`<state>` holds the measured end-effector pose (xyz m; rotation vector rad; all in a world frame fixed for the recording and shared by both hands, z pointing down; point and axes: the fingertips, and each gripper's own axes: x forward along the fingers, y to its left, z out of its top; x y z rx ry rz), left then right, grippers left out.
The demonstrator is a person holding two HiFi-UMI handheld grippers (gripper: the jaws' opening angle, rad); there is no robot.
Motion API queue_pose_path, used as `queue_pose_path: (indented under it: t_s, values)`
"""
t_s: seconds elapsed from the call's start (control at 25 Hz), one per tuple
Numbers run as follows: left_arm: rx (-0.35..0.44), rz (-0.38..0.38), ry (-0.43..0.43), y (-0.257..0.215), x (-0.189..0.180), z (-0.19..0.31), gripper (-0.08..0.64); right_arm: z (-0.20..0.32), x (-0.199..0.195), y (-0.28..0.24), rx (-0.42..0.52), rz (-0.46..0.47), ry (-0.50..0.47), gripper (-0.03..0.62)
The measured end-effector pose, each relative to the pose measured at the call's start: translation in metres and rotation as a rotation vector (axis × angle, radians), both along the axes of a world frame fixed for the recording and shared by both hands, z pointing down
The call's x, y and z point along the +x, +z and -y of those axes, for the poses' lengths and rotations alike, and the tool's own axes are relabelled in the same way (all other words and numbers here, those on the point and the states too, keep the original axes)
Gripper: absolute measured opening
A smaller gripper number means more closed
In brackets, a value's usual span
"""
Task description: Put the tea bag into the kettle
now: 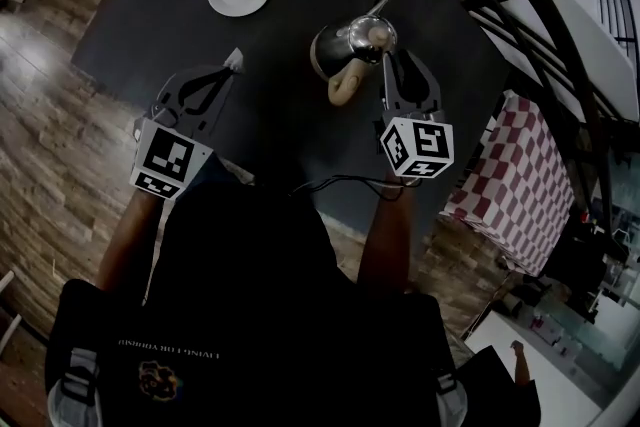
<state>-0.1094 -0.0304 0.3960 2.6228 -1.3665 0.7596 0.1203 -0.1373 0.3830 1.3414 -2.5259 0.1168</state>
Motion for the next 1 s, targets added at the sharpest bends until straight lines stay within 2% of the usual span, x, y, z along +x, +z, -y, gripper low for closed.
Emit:
queue_pose_path:
  t_s: [0.28, 1.0]
  values:
    - [0.004, 0.003, 0.003, -0.001, -0.002, -0.004, 0.009, 0.015, -0.015, 0.013, -0.019, -0.038, -0.012, 0.123]
    - [0.009, 0.0, -0.013, -0.004, -0.007, -0.006, 0.009, 0.033, -0.023, 0.03, -0.04, -0.072, 0.006, 0.123]
